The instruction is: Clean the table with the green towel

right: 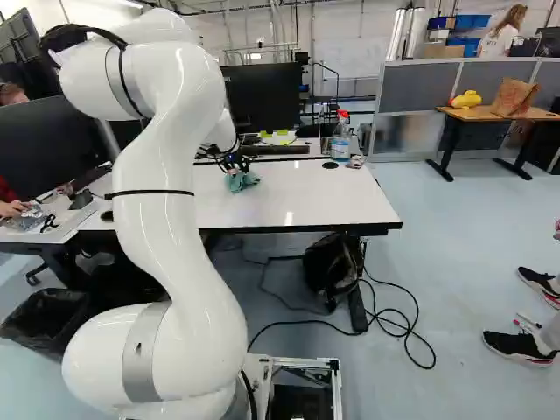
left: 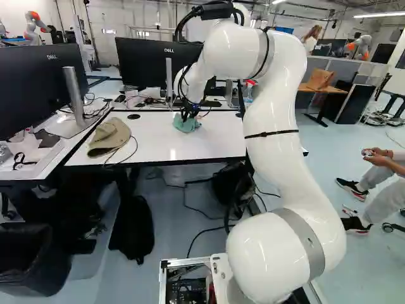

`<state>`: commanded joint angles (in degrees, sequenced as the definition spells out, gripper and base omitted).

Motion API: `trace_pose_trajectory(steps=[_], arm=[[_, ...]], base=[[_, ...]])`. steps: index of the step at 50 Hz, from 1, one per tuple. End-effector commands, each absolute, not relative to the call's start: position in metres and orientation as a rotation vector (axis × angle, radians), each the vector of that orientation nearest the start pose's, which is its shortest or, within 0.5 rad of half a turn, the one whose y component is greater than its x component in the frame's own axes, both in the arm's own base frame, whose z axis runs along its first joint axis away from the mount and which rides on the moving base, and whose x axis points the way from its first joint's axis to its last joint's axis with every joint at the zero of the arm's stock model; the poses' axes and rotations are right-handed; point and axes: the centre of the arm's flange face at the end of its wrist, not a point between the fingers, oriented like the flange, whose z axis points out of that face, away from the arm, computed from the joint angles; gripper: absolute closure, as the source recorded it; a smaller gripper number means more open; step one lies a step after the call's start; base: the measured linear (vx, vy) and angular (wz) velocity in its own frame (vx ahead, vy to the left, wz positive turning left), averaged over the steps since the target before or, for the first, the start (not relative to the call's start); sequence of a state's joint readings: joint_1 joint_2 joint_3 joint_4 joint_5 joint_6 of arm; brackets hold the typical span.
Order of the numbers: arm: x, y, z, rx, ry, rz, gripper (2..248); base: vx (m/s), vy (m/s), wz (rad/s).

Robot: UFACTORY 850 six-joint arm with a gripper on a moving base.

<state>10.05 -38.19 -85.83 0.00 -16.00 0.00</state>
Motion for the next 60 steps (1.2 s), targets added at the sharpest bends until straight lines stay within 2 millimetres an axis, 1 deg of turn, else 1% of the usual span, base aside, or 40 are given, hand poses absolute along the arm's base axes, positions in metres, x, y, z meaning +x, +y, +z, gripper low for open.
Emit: trace_pose_trajectory(steps=[6, 21, 33, 47, 60], arm=[[0.704, 0.120, 0.417, -2.964, -0.251, -0.856, 197], [0.729, 0.121, 0.414, -2.951, -0.243, -0.897, 197], [0.744, 0.133, 0.411, -2.935, -0.260, -0.926, 197], [0.748, 0.157, 0.410, -2.917, -0.304, -0.936, 197], [0.740, 0.181, 0.411, -2.904, -0.350, -0.927, 197]], base=[[0.000, 0.000, 0.000], [0.000, 0.000, 0.000], [0.000, 0.000, 0.000], [0.000, 0.000, 0.000], [0.000, 0.000, 0.000]])
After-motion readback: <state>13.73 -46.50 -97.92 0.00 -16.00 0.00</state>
